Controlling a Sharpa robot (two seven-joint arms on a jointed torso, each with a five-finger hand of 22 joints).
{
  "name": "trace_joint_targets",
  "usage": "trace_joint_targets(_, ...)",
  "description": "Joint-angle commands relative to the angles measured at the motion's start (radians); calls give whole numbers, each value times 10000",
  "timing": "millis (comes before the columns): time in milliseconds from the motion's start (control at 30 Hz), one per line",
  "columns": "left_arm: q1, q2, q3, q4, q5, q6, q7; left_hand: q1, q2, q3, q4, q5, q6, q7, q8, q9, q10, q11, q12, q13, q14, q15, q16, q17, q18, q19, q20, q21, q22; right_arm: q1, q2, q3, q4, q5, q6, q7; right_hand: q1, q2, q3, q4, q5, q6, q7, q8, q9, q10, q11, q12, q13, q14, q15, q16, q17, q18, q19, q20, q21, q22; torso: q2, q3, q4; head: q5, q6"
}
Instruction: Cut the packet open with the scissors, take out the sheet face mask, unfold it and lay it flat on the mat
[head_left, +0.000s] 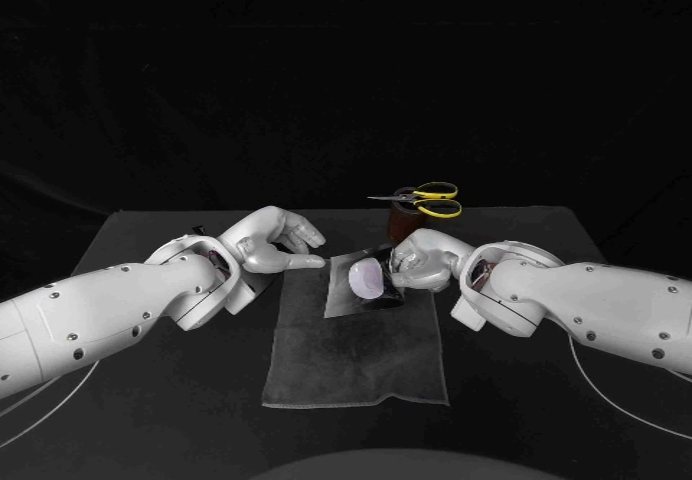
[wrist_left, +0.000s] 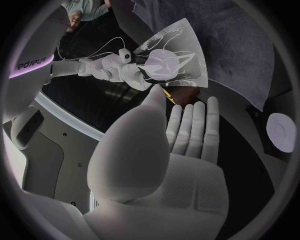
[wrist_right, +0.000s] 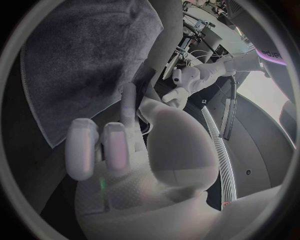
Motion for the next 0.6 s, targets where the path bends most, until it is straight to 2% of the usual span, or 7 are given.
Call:
trace_joint_targets(33,11,-143,24,316,1106,-668,-305,193,160,341,-59,31,252,-90,180,56,501,-304,656,240,1169,-412,997,371,137,940,-383,645,334,13,-37,8,35,-568,-212,-870,120,14,139,-85,31,-20,-91,233,527,143,-78,55,23,487,-69,21,13,-107,34,-66,31,319,-15,-13,7,-42,-6)
trace_joint_targets(167,12,-232,28,652,1878,-383,-1069,-383,328,754,-14,96,531,-230,338,132,1149,-681,1440,534,3075,-928,2304,948,117,2333,-1061,2158,1194,29,-64,12,107,-1189,-263,-1318,134,-11,226,-134,30,-46,-97,296,572,151,-87,62,63,497,-80,42,53,-113,50,-79,50,349,-9,-6,12,-49,9)
trace_joint_targets(233,12,-209,12,769,2216,-101,-1557,-1016,464,840,14,71,731,-206,475,192,1550,-747,1655,622,3728,-1023,2555,1107,104,2672,-1192,2609,1458,43,-71,14,168,-1441,-259,-1508,138,-24,264,-154,31,-56,-100,321,590,155,-91,65,79,501,-84,50,67,-120,65,-84,71,378,-5,-13,16,-46,10)
trace_joint_targets(267,12,-176,-8,833,2391,108,-1898,-1475,512,943,71,7,726,-289,523,216,1606,-800,1677,642,4196,-1123,2666,1438,92,2828,-1273,2925,1656,59,-68,16,208,-1587,-242,-1622,137,-32,279,-162,30,-60,-101,332,597,157,-92,66,86,503,-85,56,77,-121,68,-86,74,382,-13,-15,18,-41,5)
trace_joint_targets(333,11,-103,-50,924,2611,440,-2429,-2397,617,890,60,26,610,-314,523,223,1932,-846,1786,708,5202,-1194,3139,2943,-39,3366,-1359,3824,2622,92,-57,18,282,-1839,-201,-1802,137,-34,284,-164,30,-61,-101,335,599,157,-92,67,88,504,-85,57,80,-122,69,-86,74,384,-15,-10,15,-27,13)
trace_joint_targets(433,10,122,-146,1016,2918,875,-3282,-3647,633,484,72,24,405,-305,604,275,1988,-874,1634,715,5547,-1232,2925,3012,-114,3599,-1426,4382,3200,165,-17,22,454,-2309,5,-2140,126,-56,324,-180,30,-69,-103,366,620,161,-95,69,106,506,-89,61,87,-126,79,-91,87,403,-8,-18,6,-11,37)
trace_joint_targets(600,7,509,-230,885,3506,1001,-3839,-4255,868,38,84,22,146,-271,686,321,2070,-850,1423,719,5730,-1221,2619,3034,-120,3544,-1420,4518,3320,250,126,25,626,-2652,472,-2531,116,-69,385,-195,30,-82,-106,401,643,164,-98,71,129,504,-92,53,72,-127,83,-96,92,411,5,-16,-5,0,66)
